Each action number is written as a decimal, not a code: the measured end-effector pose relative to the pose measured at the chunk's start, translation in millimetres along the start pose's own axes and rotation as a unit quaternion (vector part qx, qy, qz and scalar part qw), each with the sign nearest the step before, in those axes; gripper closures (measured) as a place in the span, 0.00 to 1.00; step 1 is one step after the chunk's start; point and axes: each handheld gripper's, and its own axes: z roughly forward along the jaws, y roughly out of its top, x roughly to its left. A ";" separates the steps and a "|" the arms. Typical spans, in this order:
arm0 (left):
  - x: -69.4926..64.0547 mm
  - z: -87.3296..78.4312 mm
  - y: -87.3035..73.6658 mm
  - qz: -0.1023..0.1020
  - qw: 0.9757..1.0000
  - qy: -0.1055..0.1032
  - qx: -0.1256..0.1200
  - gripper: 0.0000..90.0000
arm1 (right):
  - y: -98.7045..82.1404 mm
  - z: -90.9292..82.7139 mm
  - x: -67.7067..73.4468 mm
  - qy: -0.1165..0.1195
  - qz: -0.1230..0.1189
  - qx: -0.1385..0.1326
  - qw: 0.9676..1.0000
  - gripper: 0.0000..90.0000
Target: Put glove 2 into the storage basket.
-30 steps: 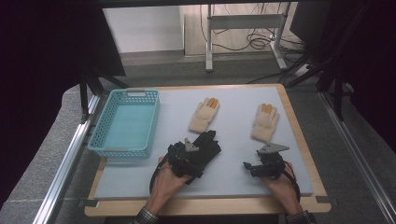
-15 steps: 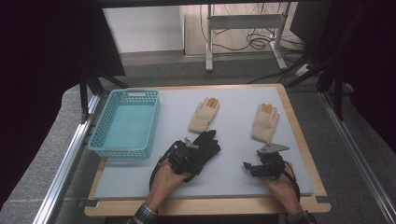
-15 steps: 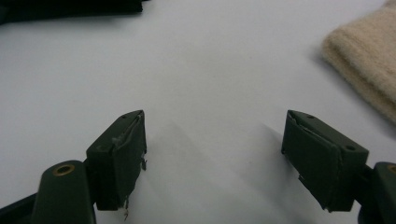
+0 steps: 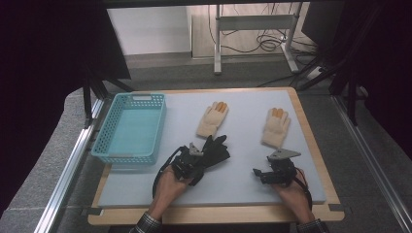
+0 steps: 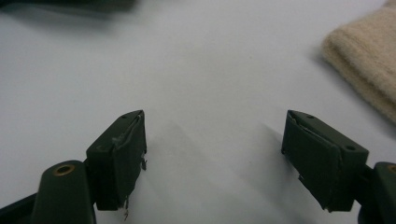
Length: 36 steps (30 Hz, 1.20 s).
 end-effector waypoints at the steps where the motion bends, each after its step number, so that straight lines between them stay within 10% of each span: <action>1: 0.0 0.0 0.0 0.000 1.000 0.000 0.000 0.75 | 0.0 0.0 0.0 0.000 0.000 0.000 1.000 0.24; 12: 1.0 -24.2 22.7 0.009 0.999 0.008 -0.033 0.74 | 0.0 -0.1 -0.1 0.000 0.000 0.000 1.000 0.24; 36: 74.2 -74.5 46.2 -0.043 0.993 0.103 -0.046 0.72 | -0.1 0.0 -0.1 0.000 0.000 0.000 1.000 0.24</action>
